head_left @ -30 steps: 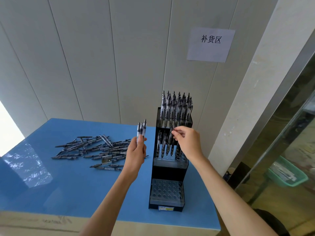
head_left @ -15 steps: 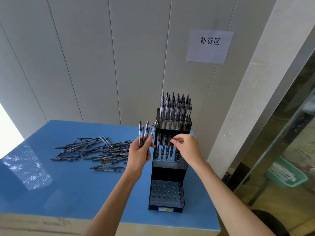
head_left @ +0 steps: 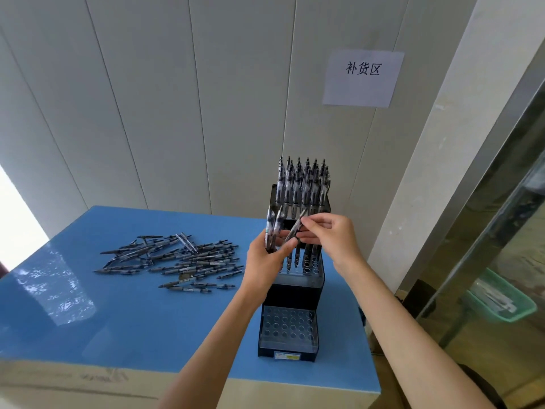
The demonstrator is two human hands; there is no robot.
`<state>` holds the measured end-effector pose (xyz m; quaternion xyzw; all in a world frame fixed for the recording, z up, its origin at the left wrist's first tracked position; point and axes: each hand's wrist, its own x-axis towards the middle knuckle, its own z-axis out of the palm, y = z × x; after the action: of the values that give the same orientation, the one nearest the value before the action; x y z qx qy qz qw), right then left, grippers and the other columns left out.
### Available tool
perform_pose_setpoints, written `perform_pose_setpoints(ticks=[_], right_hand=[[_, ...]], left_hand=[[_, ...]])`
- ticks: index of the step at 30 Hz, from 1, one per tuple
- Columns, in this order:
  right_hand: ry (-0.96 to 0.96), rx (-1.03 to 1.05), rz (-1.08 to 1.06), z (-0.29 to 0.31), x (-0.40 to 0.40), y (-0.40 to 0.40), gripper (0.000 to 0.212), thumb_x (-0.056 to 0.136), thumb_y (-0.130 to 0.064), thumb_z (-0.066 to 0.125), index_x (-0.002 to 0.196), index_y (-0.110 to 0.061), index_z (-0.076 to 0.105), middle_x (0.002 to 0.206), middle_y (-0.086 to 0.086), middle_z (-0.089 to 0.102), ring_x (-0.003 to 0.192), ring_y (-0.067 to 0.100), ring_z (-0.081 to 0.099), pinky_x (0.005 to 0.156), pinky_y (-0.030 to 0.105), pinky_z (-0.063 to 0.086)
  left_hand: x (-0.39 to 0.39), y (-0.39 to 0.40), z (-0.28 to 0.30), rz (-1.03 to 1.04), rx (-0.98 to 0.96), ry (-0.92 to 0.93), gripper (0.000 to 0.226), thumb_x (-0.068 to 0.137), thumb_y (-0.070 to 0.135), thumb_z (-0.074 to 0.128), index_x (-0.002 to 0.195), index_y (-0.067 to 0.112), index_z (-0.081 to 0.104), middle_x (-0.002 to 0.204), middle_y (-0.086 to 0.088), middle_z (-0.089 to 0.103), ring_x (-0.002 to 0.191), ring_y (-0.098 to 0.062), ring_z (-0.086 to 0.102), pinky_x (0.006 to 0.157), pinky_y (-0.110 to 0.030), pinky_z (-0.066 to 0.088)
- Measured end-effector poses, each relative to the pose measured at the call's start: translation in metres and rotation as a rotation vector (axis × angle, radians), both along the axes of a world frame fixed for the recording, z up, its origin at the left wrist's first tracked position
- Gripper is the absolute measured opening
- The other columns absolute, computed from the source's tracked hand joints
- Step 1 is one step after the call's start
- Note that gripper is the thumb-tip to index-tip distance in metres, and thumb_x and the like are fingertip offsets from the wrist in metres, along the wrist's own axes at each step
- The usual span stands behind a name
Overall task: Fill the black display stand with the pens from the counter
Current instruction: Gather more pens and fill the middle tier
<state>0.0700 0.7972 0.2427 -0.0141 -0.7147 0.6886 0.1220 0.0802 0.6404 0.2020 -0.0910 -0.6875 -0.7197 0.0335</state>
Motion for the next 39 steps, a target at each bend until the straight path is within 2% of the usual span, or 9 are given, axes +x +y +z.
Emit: perform_pose_setpoints(ticks=[3,6,9,12,18,24,28,34,39], right_hand=[[-0.010,-0.101,-0.045,-0.003,-0.002,0.003,0.013,0.091,-0.004,0.070,0.101,0.004,0.072,0.085,0.018,0.076,0.079,0.032,0.076,0.074,0.036,0.063],[0.040,-0.078,-0.127,-0.003,-0.005,0.011,0.006,0.091,-0.003,0.070,0.097,-0.004,0.072,0.084,0.014,0.076,0.077,0.029,0.076,0.073,0.033,0.063],[0.150,0.178,-0.225,-0.009,-0.009,0.022,0.007,0.091,-0.006,0.070,0.092,-0.012,0.072,0.079,0.007,0.076,0.070,0.021,0.075,0.074,0.038,0.063],[0.236,0.463,-0.260,-0.016,-0.011,0.027,0.006,0.090,-0.009,0.072,0.094,-0.013,0.074,0.076,-0.002,0.074,0.066,0.011,0.073,0.074,0.040,0.063],[0.260,0.556,-0.246,-0.029,-0.010,0.019,0.005,0.090,-0.010,0.072,0.093,-0.014,0.074,0.076,-0.007,0.073,0.070,0.005,0.072,0.076,0.037,0.063],[0.244,0.638,-0.206,-0.038,-0.013,0.013,0.006,0.091,-0.009,0.072,0.095,-0.010,0.075,0.076,-0.008,0.073,0.071,-0.001,0.070,0.077,0.028,0.061],[0.201,0.629,-0.210,-0.040,-0.019,0.014,0.006,0.091,-0.010,0.072,0.095,-0.009,0.076,0.077,-0.006,0.074,0.070,0.002,0.071,0.077,0.031,0.062],[0.120,0.701,-0.127,-0.058,-0.023,0.011,0.005,0.090,-0.009,0.073,0.093,-0.006,0.077,0.077,0.002,0.076,0.072,0.011,0.073,0.080,0.040,0.061],[0.107,0.754,-0.169,-0.057,-0.021,0.016,0.008,0.089,-0.016,0.075,0.085,-0.009,0.078,0.068,0.000,0.073,0.063,0.011,0.070,0.073,0.039,0.061]], left_hand=[[0.005,-0.003,0.002,-0.021,0.030,-0.069,0.031,0.104,0.034,0.058,0.099,0.003,0.061,0.066,0.003,0.053,0.054,-0.012,0.041,0.051,-0.024,0.037],[0.002,-0.015,-0.003,0.061,-0.026,-0.136,0.040,0.104,0.044,0.051,0.098,0.005,0.051,0.077,-0.005,0.047,0.057,-0.013,0.037,0.059,-0.029,0.033],[-0.004,-0.029,-0.009,0.114,-0.015,-0.170,0.036,0.107,0.041,0.045,0.105,0.006,0.055,0.084,-0.008,0.046,0.060,-0.015,0.035,0.059,-0.029,0.033],[-0.005,-0.038,-0.010,0.132,0.012,-0.129,0.027,0.110,0.036,0.042,0.112,0.020,0.063,0.077,-0.003,0.048,0.052,-0.010,0.032,0.049,-0.024,0.032],[-0.003,-0.042,-0.008,0.159,0.008,-0.043,0.025,0.109,0.038,0.042,0.113,0.027,0.064,0.067,0.005,0.035,0.052,-0.006,0.030,0.051,-0.022,0.030],[-0.002,-0.040,-0.007,0.130,0.006,-0.100,0.030,0.109,0.041,0.041,0.107,0.021,0.064,0.070,0.006,0.041,0.053,-0.007,0.032,0.052,-0.023,0.031],[-0.003,-0.039,-0.009,0.125,-0.005,-0.084,0.028,0.108,0.038,0.047,0.104,0.023,0.070,0.076,0.000,0.050,0.058,-0.012,0.037,0.054,-0.025,0.033],[-0.003,-0.033,-0.004,0.096,0.043,-0.077,0.024,0.107,0.033,0.051,0.104,0.020,0.071,0.078,-0.006,0.047,0.057,-0.015,0.030,0.049,-0.028,0.026],[-0.003,-0.030,-0.002,0.074,0.032,-0.091,0.027,0.109,0.029,0.045,0.111,0.018,0.069,0.071,0.007,0.054,0.051,-0.009,0.035,0.048,-0.021,0.032]])
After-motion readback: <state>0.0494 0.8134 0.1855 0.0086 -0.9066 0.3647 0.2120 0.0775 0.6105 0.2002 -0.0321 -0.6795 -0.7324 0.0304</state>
